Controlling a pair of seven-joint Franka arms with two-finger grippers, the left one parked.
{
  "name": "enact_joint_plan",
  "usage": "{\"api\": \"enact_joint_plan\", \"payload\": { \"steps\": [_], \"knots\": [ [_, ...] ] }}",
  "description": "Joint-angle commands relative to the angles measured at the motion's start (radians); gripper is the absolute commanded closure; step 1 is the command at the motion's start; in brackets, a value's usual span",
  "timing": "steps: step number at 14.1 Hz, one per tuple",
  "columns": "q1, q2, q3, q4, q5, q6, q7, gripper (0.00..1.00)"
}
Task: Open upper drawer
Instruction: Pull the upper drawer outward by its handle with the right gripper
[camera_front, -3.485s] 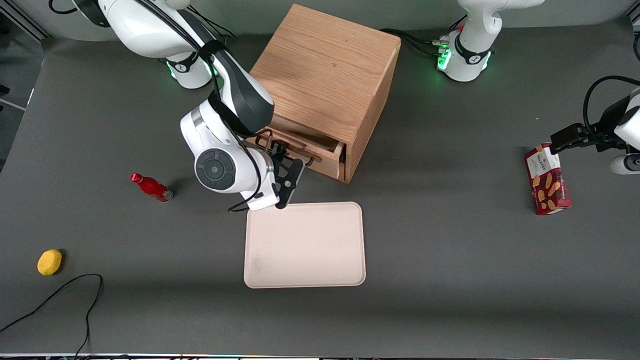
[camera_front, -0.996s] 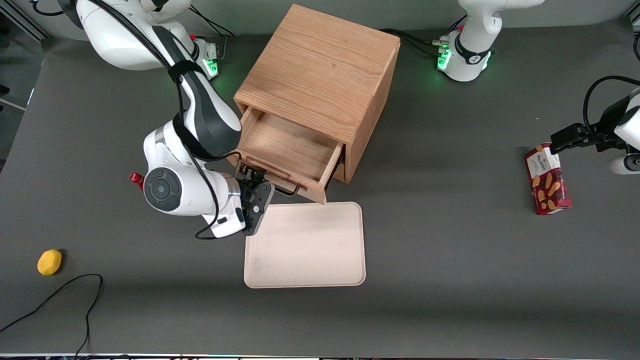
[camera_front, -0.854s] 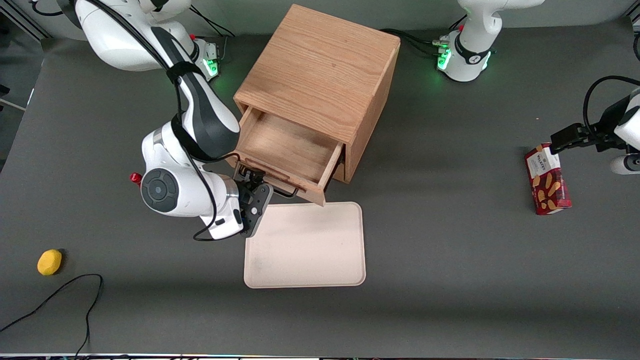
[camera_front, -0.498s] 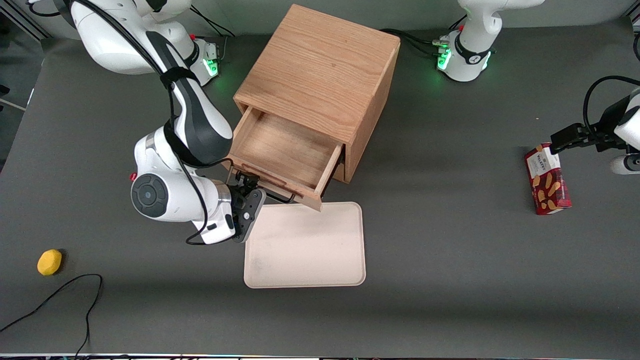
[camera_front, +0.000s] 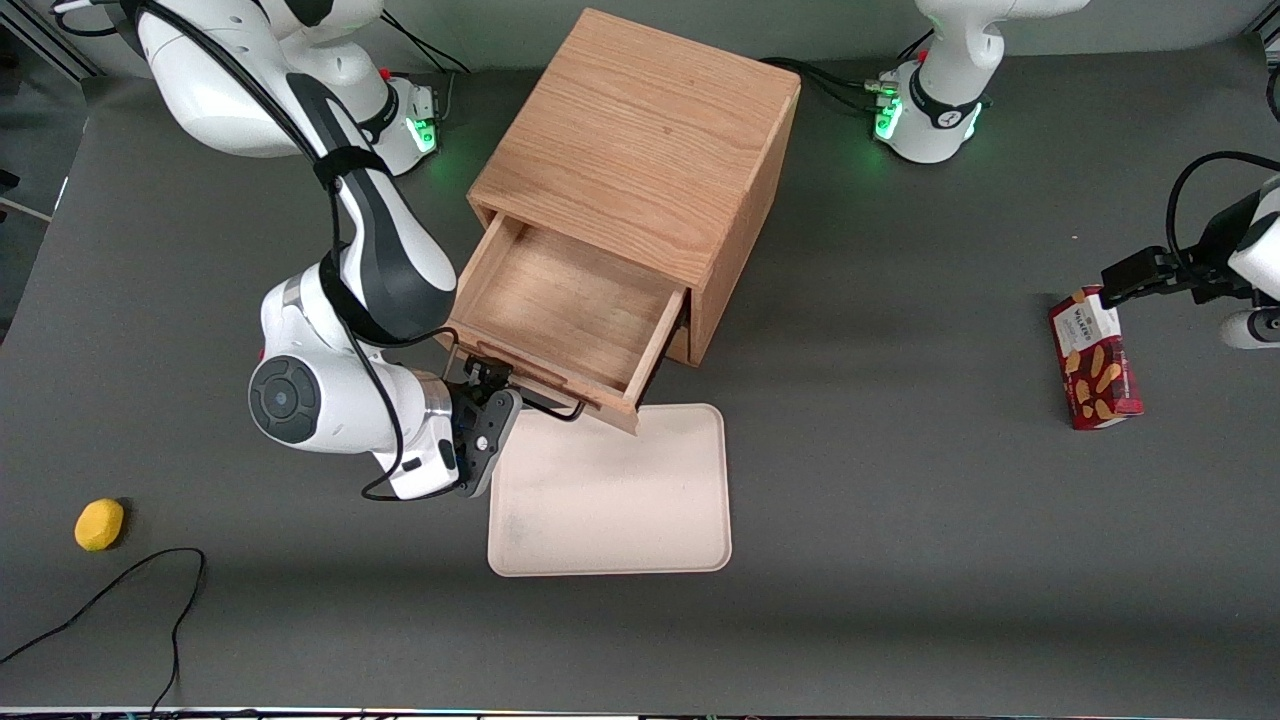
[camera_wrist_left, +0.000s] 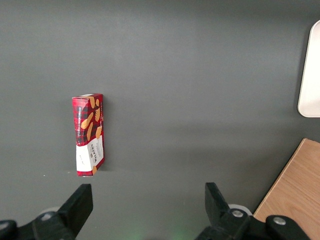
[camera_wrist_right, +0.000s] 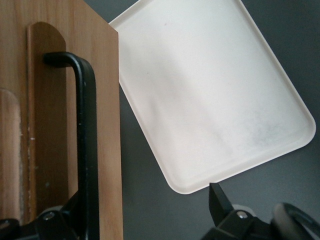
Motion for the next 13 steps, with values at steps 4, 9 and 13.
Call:
{"api": "enact_joint_plan", "payload": {
  "steps": [4, 9, 13],
  "knots": [
    [-0.011, 0.040, -0.001, 0.045, 0.021, 0.033, -0.029, 0.00],
    [-0.037, 0.043, -0.001, 0.048, 0.021, 0.050, -0.031, 0.00],
    [-0.043, 0.049, -0.001, 0.069, 0.022, 0.046, -0.026, 0.00]
  ]
}}
